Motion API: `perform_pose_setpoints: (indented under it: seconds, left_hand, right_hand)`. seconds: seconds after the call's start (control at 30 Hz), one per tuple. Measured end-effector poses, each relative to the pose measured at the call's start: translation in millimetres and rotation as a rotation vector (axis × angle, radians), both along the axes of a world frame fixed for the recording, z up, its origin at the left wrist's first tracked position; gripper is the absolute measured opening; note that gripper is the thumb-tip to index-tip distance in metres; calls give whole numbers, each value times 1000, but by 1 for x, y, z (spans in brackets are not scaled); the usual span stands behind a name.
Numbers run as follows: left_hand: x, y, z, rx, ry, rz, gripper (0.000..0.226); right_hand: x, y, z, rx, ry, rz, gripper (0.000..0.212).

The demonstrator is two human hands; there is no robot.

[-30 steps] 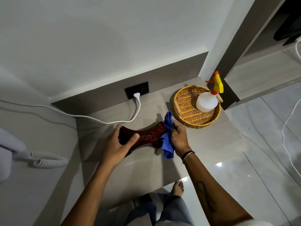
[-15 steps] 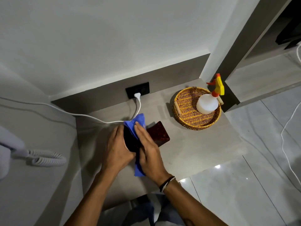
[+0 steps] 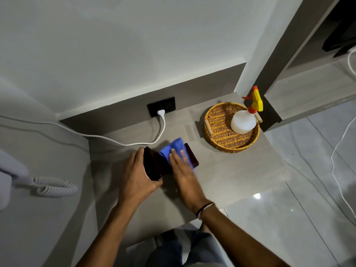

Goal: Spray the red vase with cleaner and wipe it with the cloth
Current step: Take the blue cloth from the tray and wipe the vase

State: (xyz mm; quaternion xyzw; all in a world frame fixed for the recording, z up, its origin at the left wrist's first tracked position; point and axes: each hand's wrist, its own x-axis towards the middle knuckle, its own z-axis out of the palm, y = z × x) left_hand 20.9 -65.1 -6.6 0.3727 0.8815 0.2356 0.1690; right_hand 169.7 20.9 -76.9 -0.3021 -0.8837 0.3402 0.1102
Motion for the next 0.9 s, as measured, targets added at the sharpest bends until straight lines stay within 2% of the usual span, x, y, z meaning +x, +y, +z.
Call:
perform_pose_setpoints:
  seconds: [0.1,0.17,0.27,0.37,0.43,0.5,0.63,0.7,0.77,0.83,0.9]
  left_hand:
    - [1,3,-1,-14,-32,12,84]
    - [-2,4,-1,-49,-64,27,84]
    - [-6,2,1,-30,-47,-4,77]
    - [-5,-1,6,-32,-13,7,85]
    - [-2,1,5,-21,-10,24,92]
    - [-2,3,4,-24,-21,32,97]
    - [-6,2,1,-31,-33,39,92]
    - [-9,-1,2,-78,-56,65,97]
    - [-11,-5,1,-104,-45,58,104]
    - [-10,-8,3,-98,-38,52,109]
    - [-7,-5,2,-73,-8,37,107]
  right_hand:
    - [-25,-26,25,-166,341,-47,74]
    - [-26,-24,27,-171,397,-16,78]
    - [-5,1,4,-37,202,91,89]
    - [18,36,-23,47,-84,48,93]
    - [20,47,-23,41,-116,26,91]
    - [9,35,-13,-18,-19,27,85]
    - [-27,-19,16,-164,331,50,73]
    - [-32,-22,14,-174,363,67,72]
    - [-20,-7,2,-178,212,66,77]
    - [-4,15,-13,-2,7,44,91]
    - [7,37,-21,84,-128,51,90]
